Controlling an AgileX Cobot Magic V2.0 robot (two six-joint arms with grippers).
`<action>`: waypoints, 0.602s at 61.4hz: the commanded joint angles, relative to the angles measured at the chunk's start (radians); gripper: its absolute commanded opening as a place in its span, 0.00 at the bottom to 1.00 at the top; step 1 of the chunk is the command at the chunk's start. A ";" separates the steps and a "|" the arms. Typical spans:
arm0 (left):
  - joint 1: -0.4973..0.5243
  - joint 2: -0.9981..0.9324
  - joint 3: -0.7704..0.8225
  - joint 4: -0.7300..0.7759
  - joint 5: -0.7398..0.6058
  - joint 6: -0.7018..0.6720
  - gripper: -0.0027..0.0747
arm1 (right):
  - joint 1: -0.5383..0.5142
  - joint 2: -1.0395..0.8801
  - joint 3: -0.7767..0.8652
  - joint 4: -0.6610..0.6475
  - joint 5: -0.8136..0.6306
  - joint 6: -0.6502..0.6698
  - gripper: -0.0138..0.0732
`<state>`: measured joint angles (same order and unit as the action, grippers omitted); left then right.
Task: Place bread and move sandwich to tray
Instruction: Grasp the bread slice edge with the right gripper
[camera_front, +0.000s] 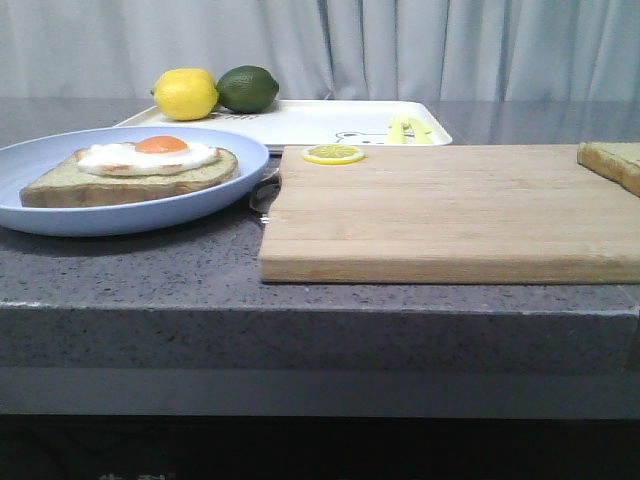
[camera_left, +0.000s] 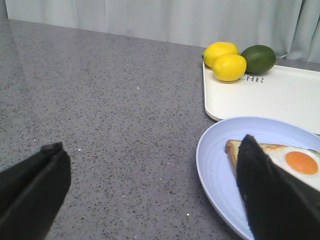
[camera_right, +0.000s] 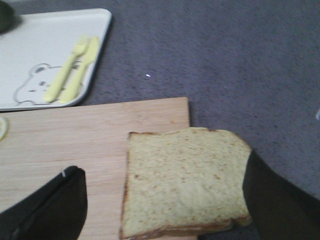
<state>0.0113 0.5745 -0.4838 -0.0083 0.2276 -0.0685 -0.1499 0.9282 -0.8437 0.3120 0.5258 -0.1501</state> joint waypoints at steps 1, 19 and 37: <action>-0.002 0.006 -0.039 0.000 -0.081 -0.011 0.89 | -0.071 0.120 -0.140 -0.002 0.048 0.007 0.89; -0.002 0.006 -0.039 0.000 -0.081 -0.011 0.89 | -0.218 0.446 -0.457 -0.004 0.388 -0.046 0.89; -0.002 0.006 -0.039 0.000 -0.081 -0.011 0.89 | -0.267 0.619 -0.520 0.185 0.491 -0.240 0.89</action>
<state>0.0113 0.5745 -0.4838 -0.0083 0.2276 -0.0685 -0.4067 1.5458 -1.3267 0.4100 1.0276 -0.3117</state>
